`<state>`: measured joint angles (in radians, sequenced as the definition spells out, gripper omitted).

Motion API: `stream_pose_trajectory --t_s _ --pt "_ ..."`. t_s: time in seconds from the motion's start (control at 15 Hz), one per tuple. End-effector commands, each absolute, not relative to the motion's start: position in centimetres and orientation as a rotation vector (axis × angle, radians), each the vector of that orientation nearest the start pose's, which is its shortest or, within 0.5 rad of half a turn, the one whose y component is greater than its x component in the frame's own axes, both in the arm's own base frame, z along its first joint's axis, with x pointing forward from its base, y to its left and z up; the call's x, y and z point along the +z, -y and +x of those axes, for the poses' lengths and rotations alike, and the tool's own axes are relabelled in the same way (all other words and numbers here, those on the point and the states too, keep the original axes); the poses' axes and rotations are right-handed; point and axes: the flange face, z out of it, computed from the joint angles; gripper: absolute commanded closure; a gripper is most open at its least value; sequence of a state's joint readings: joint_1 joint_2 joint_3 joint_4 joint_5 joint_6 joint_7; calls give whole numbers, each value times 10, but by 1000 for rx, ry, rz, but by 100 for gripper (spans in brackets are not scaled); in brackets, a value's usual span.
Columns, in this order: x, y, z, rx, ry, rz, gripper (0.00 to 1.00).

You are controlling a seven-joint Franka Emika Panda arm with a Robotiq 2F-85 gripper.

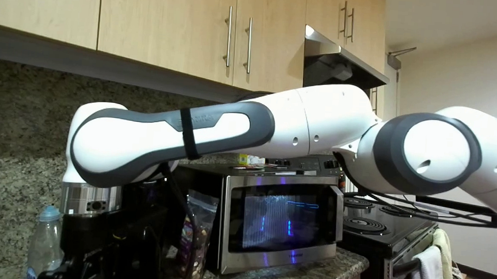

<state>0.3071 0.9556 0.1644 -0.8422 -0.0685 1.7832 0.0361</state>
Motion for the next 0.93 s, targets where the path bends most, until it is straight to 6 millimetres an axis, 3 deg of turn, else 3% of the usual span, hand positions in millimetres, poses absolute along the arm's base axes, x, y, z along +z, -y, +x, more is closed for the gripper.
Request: stream_pose_trajectory --t_s 0.0,0.47,0.53,0.67,0.87 --pt "340 -304 729 19 535 -3030 52" --pt "353 -292 734 -6 519 -3049 96" --pt "356 -291 734 -15 513 -3054 55" --pt "353 -293 736 -31 501 -3068 57" --pt "347 -292 735 -6 452 -3112 40"
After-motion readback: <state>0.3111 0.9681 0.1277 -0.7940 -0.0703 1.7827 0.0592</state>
